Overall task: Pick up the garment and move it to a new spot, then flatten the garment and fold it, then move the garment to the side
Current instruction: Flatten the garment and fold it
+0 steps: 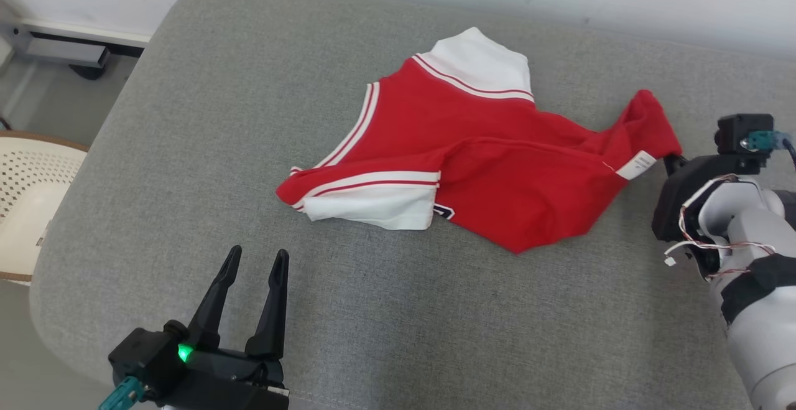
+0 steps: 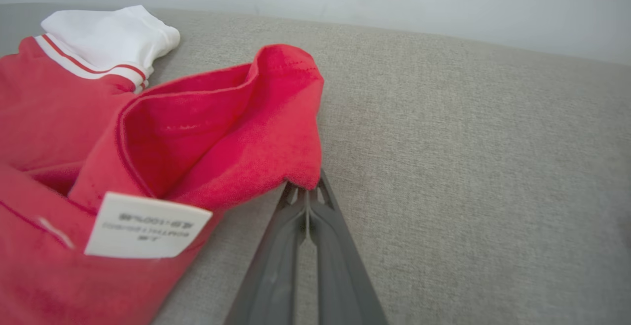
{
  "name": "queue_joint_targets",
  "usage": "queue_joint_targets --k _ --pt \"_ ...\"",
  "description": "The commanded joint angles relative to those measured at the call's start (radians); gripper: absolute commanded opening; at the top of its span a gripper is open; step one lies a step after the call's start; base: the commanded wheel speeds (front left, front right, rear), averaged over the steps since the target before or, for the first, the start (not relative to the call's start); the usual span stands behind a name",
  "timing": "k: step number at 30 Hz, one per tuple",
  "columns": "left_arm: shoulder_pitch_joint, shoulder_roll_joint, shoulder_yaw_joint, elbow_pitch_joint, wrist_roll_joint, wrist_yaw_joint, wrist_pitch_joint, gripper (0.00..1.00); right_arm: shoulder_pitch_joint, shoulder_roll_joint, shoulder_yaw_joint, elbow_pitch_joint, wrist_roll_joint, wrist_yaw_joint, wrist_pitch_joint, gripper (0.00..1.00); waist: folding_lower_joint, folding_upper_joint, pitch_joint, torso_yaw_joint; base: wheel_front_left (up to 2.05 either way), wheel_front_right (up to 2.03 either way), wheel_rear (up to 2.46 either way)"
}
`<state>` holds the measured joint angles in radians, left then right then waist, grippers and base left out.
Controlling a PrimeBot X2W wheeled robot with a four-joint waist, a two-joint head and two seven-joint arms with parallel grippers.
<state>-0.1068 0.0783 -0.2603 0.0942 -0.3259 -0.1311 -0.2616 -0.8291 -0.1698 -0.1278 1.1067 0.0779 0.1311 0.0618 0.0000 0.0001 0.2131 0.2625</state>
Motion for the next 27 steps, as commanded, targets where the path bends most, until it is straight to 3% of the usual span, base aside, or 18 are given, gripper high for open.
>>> queue_joint_targets --k 1,6,7,8,9,18,27 --pt "0.006 0.005 0.005 -0.001 0.008 0.001 -0.005 1.00 0.015 -0.015 -0.014 -0.010 -0.013 -0.001 0.000 0.00 0.0000 -0.0001 -0.008 -0.008 0.00 0.00 0.00" --pt "0.016 0.010 0.011 -0.003 0.011 0.001 -0.005 1.00 0.064 -0.013 -0.073 -0.053 -0.040 -0.001 0.007 0.00 0.0000 -0.0001 -0.024 -0.026 0.00 0.00 0.00" --pt "0.017 0.012 0.011 -0.004 0.012 0.001 -0.005 1.00 0.073 -0.010 -0.080 -0.064 -0.049 -0.001 0.008 0.10 0.0000 -0.0001 -0.027 -0.031 0.00 0.00 0.00" --pt "0.017 0.013 0.010 -0.005 0.013 0.001 -0.005 1.00 0.082 -0.006 -0.088 -0.078 -0.057 -0.001 0.003 0.41 0.0000 -0.0001 -0.031 -0.034 0.00 0.00 0.00" --pt "0.019 0.015 0.010 -0.004 0.013 0.001 -0.005 1.00 0.092 0.001 -0.097 -0.090 -0.062 -0.001 0.002 1.00 0.0000 -0.0001 -0.035 -0.038 0.00 0.00 0.00" --pt "0.036 0.016 0.002 0.006 0.011 0.001 -0.005 1.00 0.190 0.027 -0.096 -0.209 -0.157 -0.001 0.091 1.00 0.0000 -0.0001 -0.070 -0.059 0.00 0.00 0.00" --pt "0.042 0.019 0.005 0.007 0.006 0.001 -0.005 1.00 0.285 0.048 0.020 -0.363 -0.147 -0.001 0.183 1.00 0.0000 -0.0001 -0.083 -0.066 0.00 0.00 0.00"
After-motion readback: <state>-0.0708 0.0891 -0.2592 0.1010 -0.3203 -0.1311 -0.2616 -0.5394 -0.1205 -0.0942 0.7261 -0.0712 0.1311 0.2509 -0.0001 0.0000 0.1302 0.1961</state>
